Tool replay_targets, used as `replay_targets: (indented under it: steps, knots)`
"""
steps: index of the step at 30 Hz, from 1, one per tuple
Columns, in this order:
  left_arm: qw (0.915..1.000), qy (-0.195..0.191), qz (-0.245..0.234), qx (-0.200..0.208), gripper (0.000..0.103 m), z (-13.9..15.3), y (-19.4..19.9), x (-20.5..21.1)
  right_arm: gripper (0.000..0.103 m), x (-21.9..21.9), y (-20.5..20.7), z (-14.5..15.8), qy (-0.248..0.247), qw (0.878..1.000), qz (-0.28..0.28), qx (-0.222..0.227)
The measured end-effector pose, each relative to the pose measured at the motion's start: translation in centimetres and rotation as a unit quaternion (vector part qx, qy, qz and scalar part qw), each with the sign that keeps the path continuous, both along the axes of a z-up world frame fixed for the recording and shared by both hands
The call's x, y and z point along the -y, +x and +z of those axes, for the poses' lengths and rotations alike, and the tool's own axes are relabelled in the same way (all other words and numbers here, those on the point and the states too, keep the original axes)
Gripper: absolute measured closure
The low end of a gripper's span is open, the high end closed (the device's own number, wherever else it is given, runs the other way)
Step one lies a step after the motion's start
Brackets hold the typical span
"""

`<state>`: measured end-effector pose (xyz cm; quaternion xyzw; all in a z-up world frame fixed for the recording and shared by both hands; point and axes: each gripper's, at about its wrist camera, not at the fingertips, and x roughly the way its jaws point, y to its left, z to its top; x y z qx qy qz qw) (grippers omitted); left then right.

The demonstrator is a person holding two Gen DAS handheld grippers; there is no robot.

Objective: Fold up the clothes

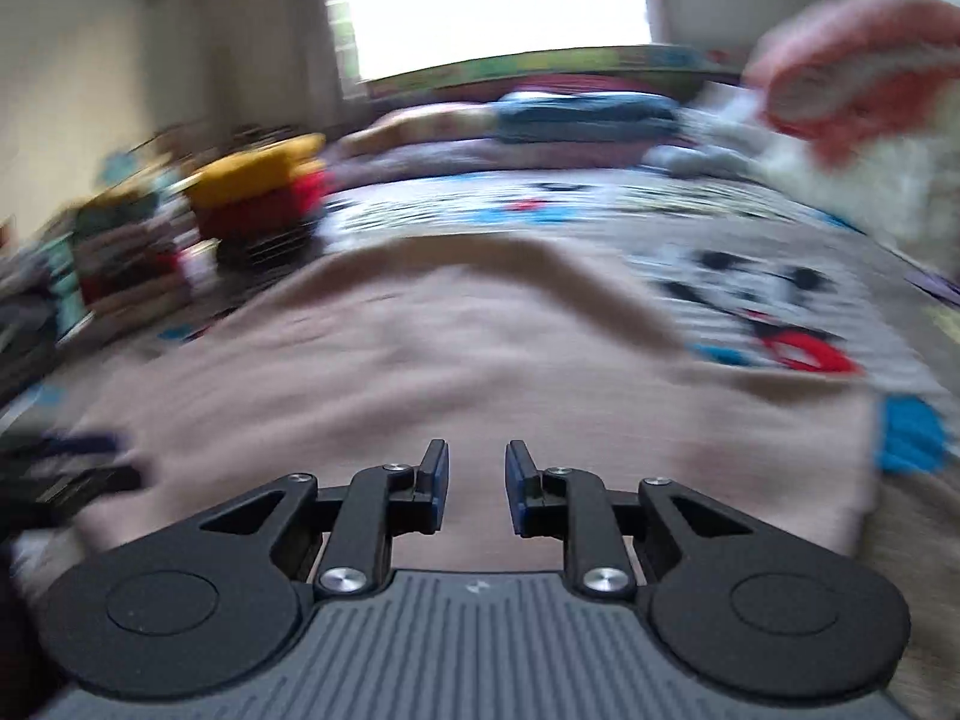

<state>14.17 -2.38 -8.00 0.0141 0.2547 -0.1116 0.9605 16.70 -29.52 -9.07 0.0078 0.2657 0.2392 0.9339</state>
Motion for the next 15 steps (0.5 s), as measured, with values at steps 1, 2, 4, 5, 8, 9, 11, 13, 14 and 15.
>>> replay_targets:
  steps: [1,2,4,5,8,9,11,13,14,15]
  knots:
    - [0.9999,0.007,-0.011,-0.005,0.059,0.3,1.2,0.5,0.081,-1.6,-0.3,-0.1,-0.012,1.000,0.027,0.005]
    - [0.9996,0.014,-0.023,-0.010,0.062,0.5,2.6,1.1,0.081,-3.2,-0.6,-0.3,-0.026,0.998,0.050,0.007]
    - [0.9979,0.030,-0.051,-0.028,0.062,0.6,5.5,2.6,0.081,-5.1,-1.3,-1.2,-0.051,0.996,0.075,-0.007]
    - [0.9964,0.041,-0.063,-0.039,0.063,0.2,6.6,3.4,0.081,-5.8,-1.6,-1.8,-0.061,0.994,0.086,-0.017]
    - [0.9886,0.086,-0.091,-0.083,0.062,-2.2,9.7,5.6,0.078,-6.9,-3.6,-2.9,-0.076,0.992,0.099,-0.026]
    - [0.9849,0.101,-0.101,-0.097,0.061,-3.0,10.7,6.3,0.078,-7.1,-4.1,-3.0,-0.081,0.991,0.104,-0.026]
    - [0.9818,0.094,-0.114,-0.119,0.061,-3.0,11.6,6.0,0.078,-6.5,-4.0,-2.2,-0.067,0.990,0.113,-0.042]
    - [0.9807,0.066,-0.122,-0.138,0.058,-2.2,12.1,4.8,0.079,-4.7,-2.9,-1.2,-0.004,0.990,0.112,-0.082]
    - [0.9816,0.046,-0.118,-0.143,0.054,-1.9,12.3,3.8,0.079,-3.7,-2.2,-0.7,0.024,0.990,0.103,-0.092]
    - [0.9833,0.029,-0.109,-0.143,0.052,-1.5,12.5,2.6,0.079,-2.7,-1.5,-0.3,0.044,0.990,0.091,-0.098]
